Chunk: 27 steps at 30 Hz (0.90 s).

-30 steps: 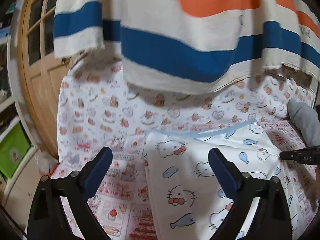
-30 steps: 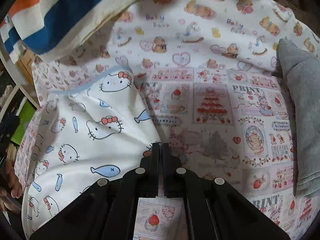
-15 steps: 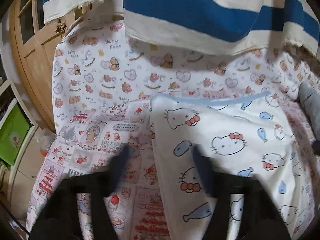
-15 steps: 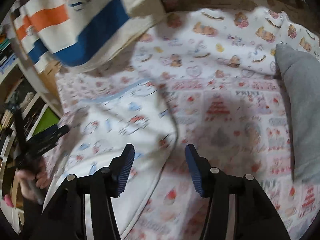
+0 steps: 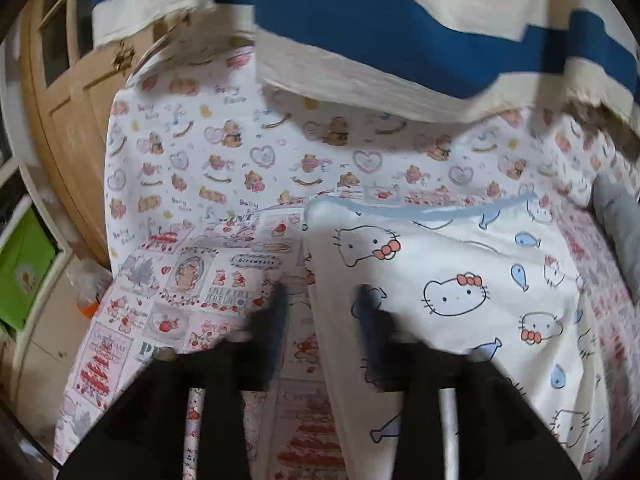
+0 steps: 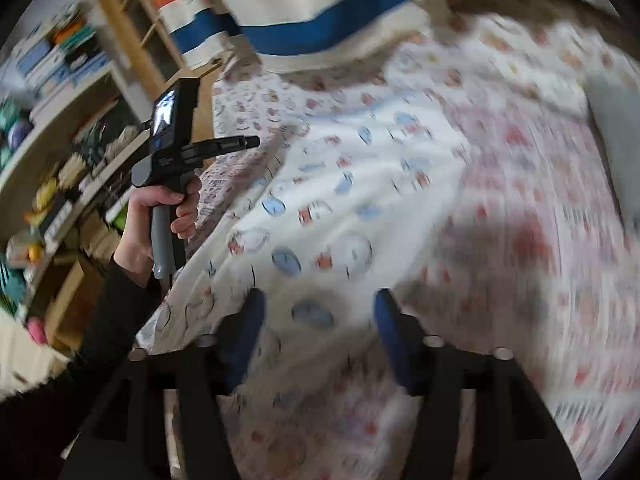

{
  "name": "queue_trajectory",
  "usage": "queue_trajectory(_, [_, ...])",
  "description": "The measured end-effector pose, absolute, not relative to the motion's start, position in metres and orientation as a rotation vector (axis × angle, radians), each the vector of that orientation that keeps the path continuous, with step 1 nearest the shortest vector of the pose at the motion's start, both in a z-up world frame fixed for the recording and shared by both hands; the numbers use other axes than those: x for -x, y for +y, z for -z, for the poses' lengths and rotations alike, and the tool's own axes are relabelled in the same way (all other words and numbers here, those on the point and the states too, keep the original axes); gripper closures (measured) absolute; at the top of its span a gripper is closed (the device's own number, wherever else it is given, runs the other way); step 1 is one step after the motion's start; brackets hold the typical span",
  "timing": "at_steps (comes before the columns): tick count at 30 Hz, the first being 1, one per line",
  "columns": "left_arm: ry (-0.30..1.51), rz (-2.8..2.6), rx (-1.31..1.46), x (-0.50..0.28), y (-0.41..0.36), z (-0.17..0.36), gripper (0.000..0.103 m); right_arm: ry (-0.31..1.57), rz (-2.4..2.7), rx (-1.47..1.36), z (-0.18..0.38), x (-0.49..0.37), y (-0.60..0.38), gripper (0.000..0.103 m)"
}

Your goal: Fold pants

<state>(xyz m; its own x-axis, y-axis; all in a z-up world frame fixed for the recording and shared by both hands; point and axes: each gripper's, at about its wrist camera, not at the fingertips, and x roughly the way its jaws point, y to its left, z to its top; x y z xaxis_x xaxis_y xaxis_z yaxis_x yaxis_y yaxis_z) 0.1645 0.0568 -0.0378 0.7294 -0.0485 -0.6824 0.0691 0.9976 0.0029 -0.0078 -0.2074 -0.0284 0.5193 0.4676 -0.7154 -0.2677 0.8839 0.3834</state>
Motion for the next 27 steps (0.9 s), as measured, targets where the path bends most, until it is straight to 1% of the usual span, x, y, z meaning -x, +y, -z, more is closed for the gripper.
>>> queue_trajectory(3, [0.804,0.09,-0.064,-0.169,0.047,0.047,0.065,0.985,-0.468,-0.272,0.042,0.012,-0.211,0.04])
queue_trajectory(4, [0.825,0.1,-0.065,-0.171,0.045,0.051,0.067,1.01,-0.484,-0.281,0.047,0.011,-0.21,0.04])
queue_trajectory(5, [0.834,0.102,-0.075,-0.172,0.043,0.054,0.077,1.027,-0.51,-0.305,0.051,0.013,-0.208,0.044])
queue_trajectory(6, [0.844,0.103,-0.093,-0.172,0.04,0.057,0.094,1.02,-0.524,-0.311,0.053,0.016,-0.207,0.052])
queue_trajectory(7, [0.855,0.114,-0.097,-0.173,0.038,0.06,0.101,1.015,-0.535,-0.308,0.054,0.018,-0.204,0.059])
queue_trajectory(9, [0.861,0.127,-0.07,-0.175,0.042,0.06,0.103,0.981,-0.553,-0.321,0.055,0.024,-0.202,0.09])
queue_trajectory(10, [0.85,0.11,-0.069,-0.174,0.044,0.059,0.103,0.947,-0.525,-0.339,0.055,0.029,-0.205,0.092])
queue_trajectory(13, [0.811,0.046,-0.092,-0.172,0.049,0.055,0.103,0.881,-0.449,-0.263,0.054,0.048,-0.205,0.095])
queue_trajectory(20, [0.82,0.007,-0.076,-0.177,0.058,0.056,0.103,0.876,-0.382,-0.217,0.055,0.082,-0.212,0.096])
queue_trajectory(23, [0.768,0.005,-0.08,-0.166,0.058,0.045,0.102,0.866,-0.389,-0.2,0.051,0.092,-0.216,0.096])
queue_trajectory(27, [0.628,0.044,-0.066,-0.12,0.055,0.018,0.102,0.775,-0.326,-0.112,0.04,0.109,-0.219,0.096])
